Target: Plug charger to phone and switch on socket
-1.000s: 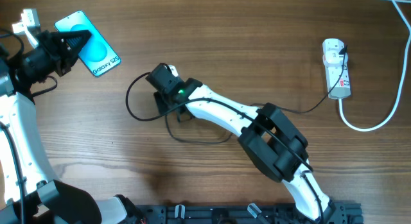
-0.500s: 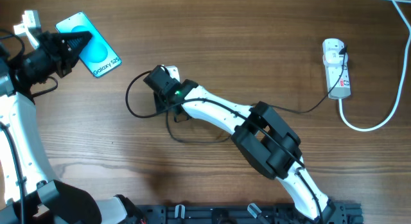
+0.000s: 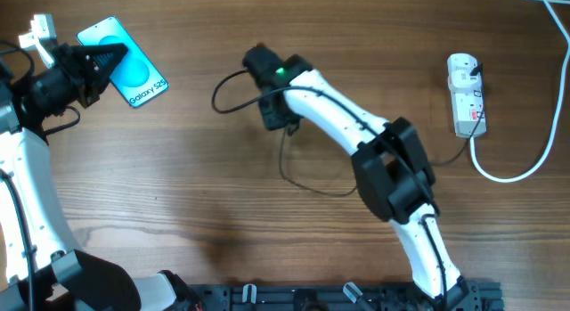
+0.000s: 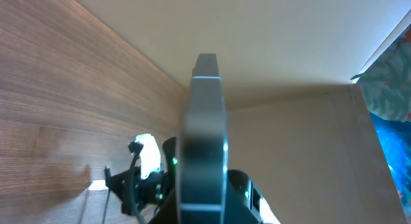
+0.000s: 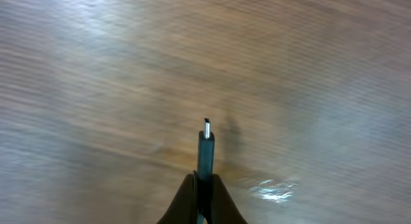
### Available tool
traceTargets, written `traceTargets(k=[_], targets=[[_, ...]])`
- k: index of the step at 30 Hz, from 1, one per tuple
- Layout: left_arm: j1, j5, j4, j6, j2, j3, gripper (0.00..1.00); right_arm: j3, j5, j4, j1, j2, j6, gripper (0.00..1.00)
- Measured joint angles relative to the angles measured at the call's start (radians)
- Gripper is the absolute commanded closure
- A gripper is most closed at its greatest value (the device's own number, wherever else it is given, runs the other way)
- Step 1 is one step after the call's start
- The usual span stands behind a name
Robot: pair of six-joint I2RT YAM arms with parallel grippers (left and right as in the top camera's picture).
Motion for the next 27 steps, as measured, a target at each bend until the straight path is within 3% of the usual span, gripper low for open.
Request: traceTargets(k=[7,13,18,19,21,27], targets=[[0.000,0.000,0.000,0.000,0.000,0.000,0.96,-0.068,-0.028,0.004,-0.013,0.008,-0.069,0.94],[0.000,0.000,0.000,0.000,0.000,0.000,0.96,-0.165,-0.048,0.023,-0.013,-0.039,-0.079,0.81],[0.000,0.000,-0.002,0.000,0.000,0.000,0.96,-0.171,-0.061,0.002,-0.016,-0.042,-0.083,0.79],[0.000,0.000,-0.006,0.000,0.000,0.000,0.96,-0.171,-0.066,0.001,-0.017,-0.042,-0.083,0.80],[0.000,0.000,-0.007,0.000,0.000,0.000,0.96,-0.171,-0.071,-0.004,-0.018,-0.042,-0.086,0.95],[0.000,0.000,-0.007,0.000,0.000,0.000,0.96,-0.164,-0.100,-0.011,-0.020,-0.043,-0.107,0.96]])
